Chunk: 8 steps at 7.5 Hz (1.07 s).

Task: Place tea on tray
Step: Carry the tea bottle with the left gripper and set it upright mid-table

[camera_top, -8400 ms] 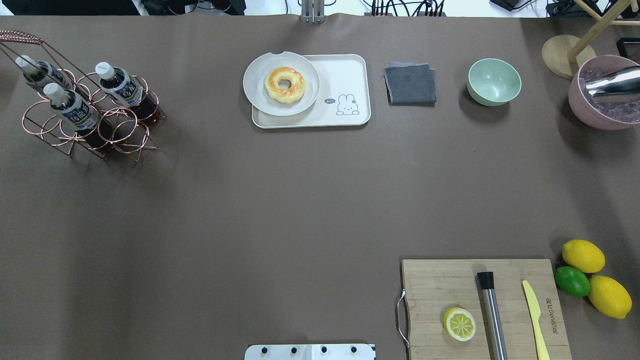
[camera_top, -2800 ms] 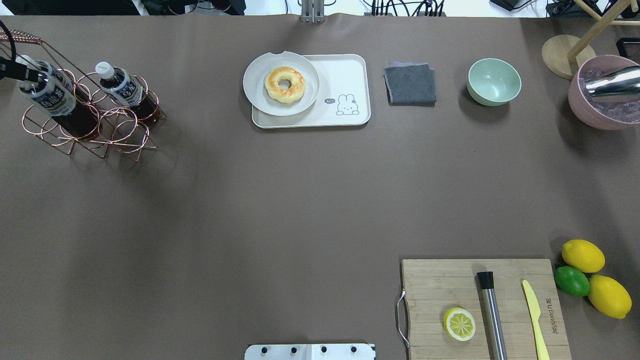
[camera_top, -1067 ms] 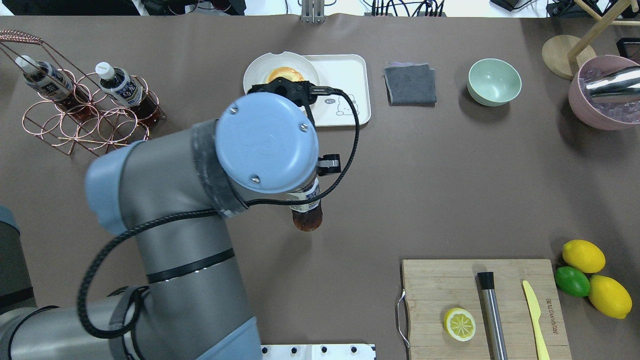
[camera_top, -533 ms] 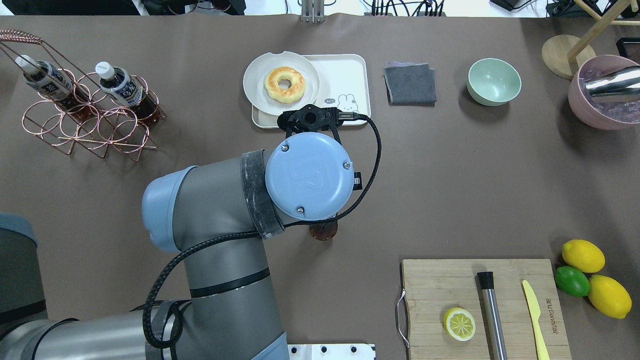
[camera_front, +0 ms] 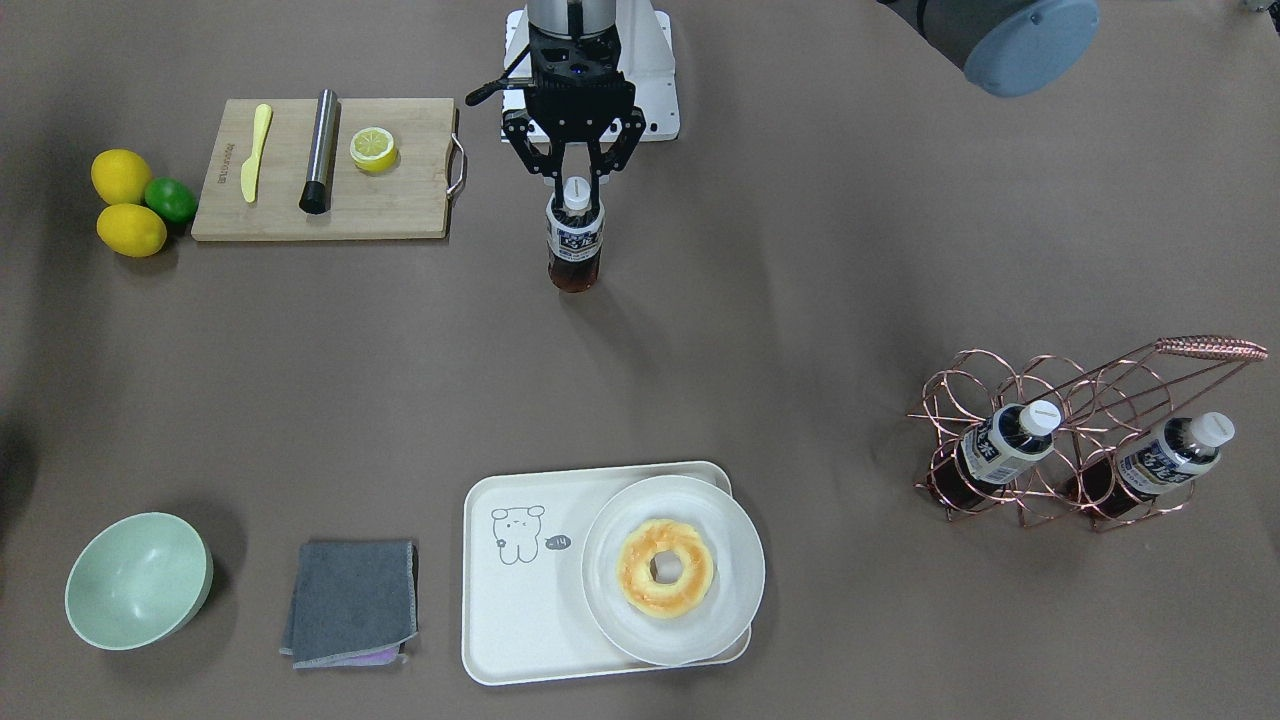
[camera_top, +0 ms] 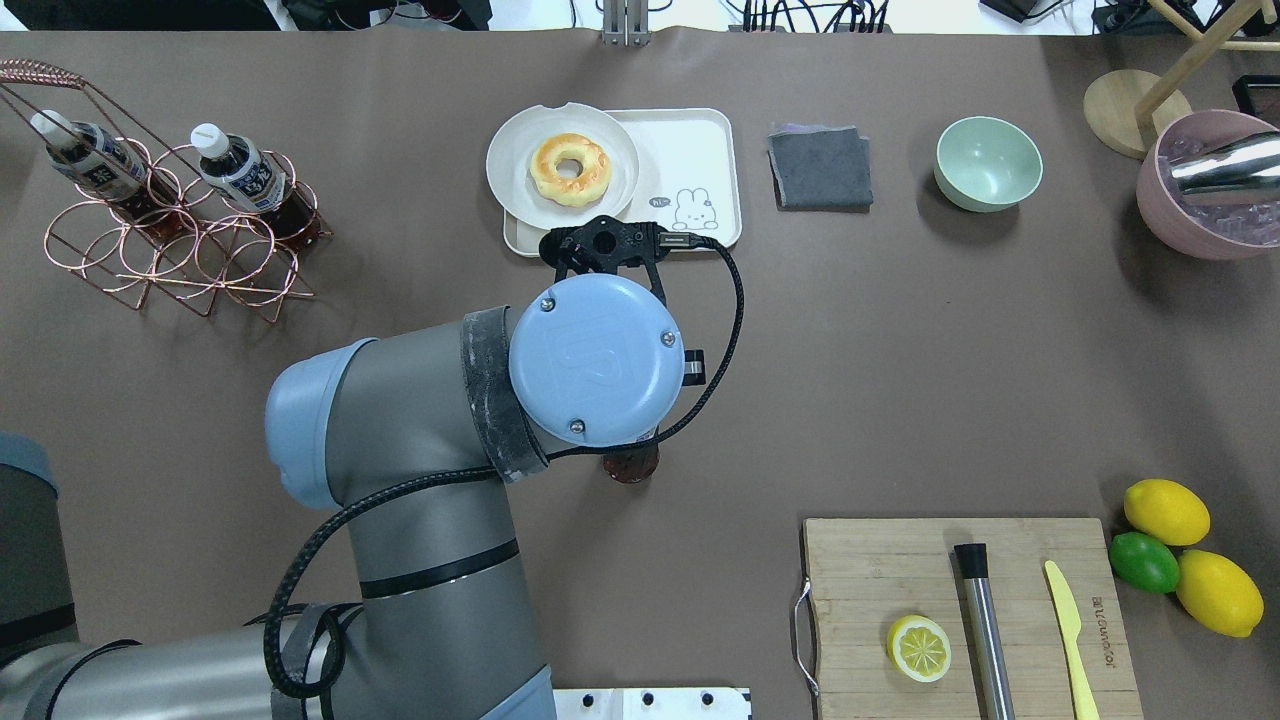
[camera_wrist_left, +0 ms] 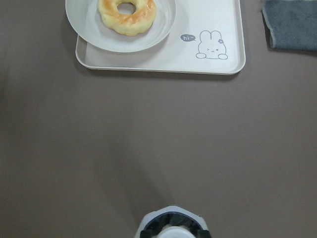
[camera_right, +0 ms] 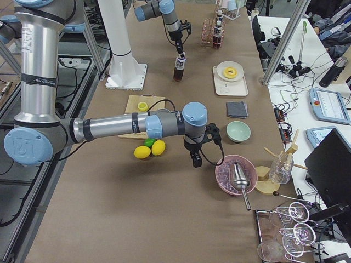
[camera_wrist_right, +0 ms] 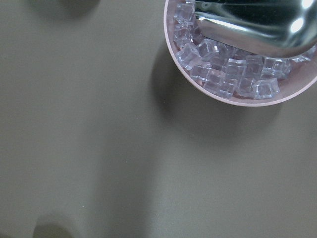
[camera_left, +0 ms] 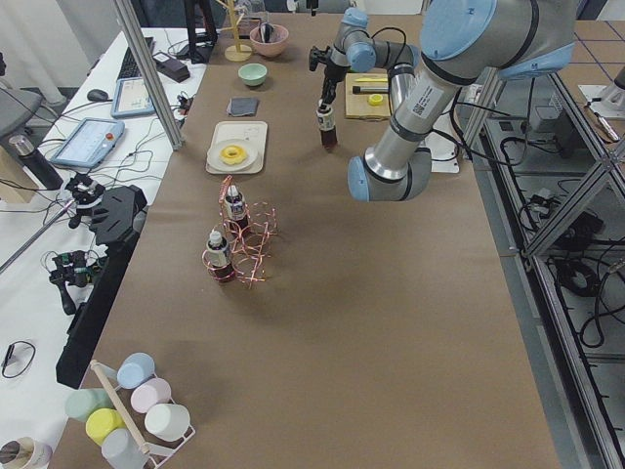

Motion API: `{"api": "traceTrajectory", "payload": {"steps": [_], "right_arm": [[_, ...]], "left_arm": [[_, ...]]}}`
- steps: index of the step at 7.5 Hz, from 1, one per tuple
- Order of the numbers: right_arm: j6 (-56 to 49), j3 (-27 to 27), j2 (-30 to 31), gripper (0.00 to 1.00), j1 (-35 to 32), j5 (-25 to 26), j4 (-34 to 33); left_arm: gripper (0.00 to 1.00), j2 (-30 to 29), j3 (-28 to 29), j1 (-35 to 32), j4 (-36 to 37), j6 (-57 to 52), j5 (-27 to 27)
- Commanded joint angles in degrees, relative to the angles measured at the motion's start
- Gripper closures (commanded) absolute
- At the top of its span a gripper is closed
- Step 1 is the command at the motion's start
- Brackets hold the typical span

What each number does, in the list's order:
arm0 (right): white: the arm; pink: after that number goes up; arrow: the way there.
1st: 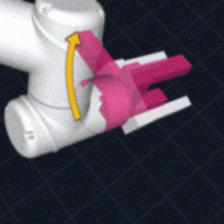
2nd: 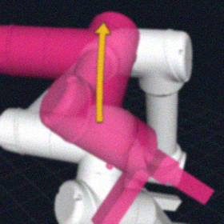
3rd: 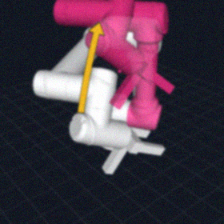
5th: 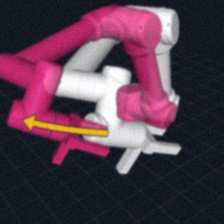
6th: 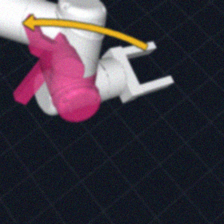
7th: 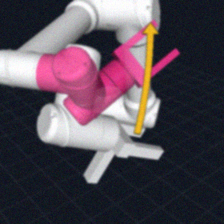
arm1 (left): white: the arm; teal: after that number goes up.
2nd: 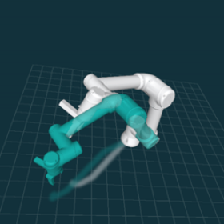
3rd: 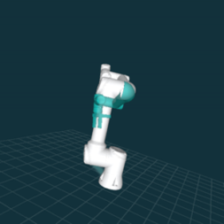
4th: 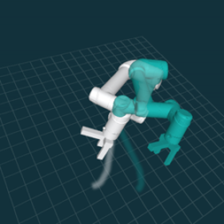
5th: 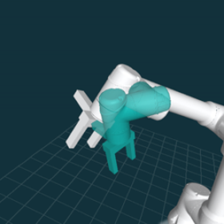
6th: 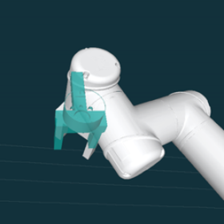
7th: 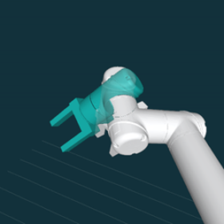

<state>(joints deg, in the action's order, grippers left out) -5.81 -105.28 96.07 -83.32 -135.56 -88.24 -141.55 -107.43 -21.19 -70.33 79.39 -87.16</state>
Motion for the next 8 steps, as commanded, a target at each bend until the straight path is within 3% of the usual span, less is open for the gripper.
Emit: {"api": "traceTrajectory", "payload": {"steps": [1,2,3,4,6,8], "right_arm": [[-0.1,0.0,0.0,0.00,0.0,-0.9,0.0],[-0.1,-0.1,0.0,0.00,0.0,-1.0,0.0],[-0.1,0.0,0.0,0.00,0.0,-1.0,0.0],[0.1,-0.1,-0.2,0.00,0.3,-0.9,0.0],[6.5,-1.7,-2.9,0.00,3.3,-1.4,0.0],[25.3,-7.8,-7.5,0.00,12.3,-0.6,-0.1]], "left_arm": [[1.00,1.7,-0.8,-0.2,0.1,-1.5,0.1],[0.75,1.9,-0.8,-0.2,-0.1,-1.5,0.1],[0.34,1.9,-0.8,-0.2,-0.1,-1.5,0.1],[0.10,1.9,-1.2,-0.2,-0.1,-1.7,0.1],[0.04,2.6,-4.1,-2.0,0.0,-3.0,-0.2],[0.04,9.2,-11.7,-6.7,0.2,-11.8,-2.4]]}}
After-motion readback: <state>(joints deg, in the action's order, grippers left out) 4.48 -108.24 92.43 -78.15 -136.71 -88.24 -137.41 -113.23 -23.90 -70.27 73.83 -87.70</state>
